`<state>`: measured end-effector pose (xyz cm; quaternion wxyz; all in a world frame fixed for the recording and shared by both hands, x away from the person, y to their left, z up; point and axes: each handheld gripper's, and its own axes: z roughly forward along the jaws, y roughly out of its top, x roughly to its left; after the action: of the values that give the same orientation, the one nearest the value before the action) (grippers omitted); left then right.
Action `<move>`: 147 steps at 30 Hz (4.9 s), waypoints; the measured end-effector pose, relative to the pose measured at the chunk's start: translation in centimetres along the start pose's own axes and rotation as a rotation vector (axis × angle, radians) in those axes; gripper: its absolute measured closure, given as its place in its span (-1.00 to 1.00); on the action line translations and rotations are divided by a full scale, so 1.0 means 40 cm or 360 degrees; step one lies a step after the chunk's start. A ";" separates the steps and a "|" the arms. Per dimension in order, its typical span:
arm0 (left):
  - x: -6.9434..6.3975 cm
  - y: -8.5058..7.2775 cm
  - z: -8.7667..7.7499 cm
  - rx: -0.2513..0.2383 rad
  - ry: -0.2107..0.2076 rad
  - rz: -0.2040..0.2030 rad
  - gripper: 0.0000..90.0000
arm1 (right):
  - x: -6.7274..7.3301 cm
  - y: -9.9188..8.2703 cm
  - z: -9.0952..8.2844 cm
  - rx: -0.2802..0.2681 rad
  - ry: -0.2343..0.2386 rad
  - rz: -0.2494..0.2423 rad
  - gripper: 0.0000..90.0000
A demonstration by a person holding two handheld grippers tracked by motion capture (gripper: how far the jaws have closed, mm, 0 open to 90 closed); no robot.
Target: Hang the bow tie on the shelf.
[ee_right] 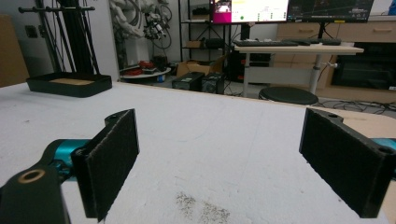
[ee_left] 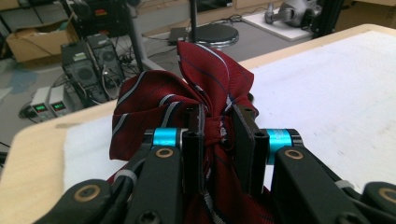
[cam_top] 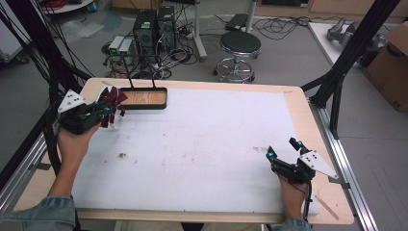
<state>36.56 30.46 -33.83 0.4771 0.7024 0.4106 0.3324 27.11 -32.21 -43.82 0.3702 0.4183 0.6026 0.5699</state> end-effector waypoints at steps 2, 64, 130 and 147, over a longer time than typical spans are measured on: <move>0.009 0.018 0.003 -0.0018 0.0009 -0.0005 0.65 | 0.000 0.000 0.000 0.0002 0.0002 -0.0002 -0.75; 0.243 0.178 0.226 0.0209 0.0450 -0.0029 0.65 | -0.002 -0.003 0.001 0.0030 0.0002 0.0013 -0.75; 0.156 0.174 0.057 -0.0094 0.0223 -0.0117 -0.08 | -0.008 -0.006 0.008 0.0054 -0.0032 0.0015 -0.75; 0.052 0.128 -0.036 -0.0235 0.0089 -0.0092 -0.35 | -0.008 -0.006 0.010 0.0062 -0.0028 0.0017 -0.75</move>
<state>37.57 31.81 -28.40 0.5254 0.6436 0.4183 0.3672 27.58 -32.37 -44.09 0.3642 0.4338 0.6080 0.5563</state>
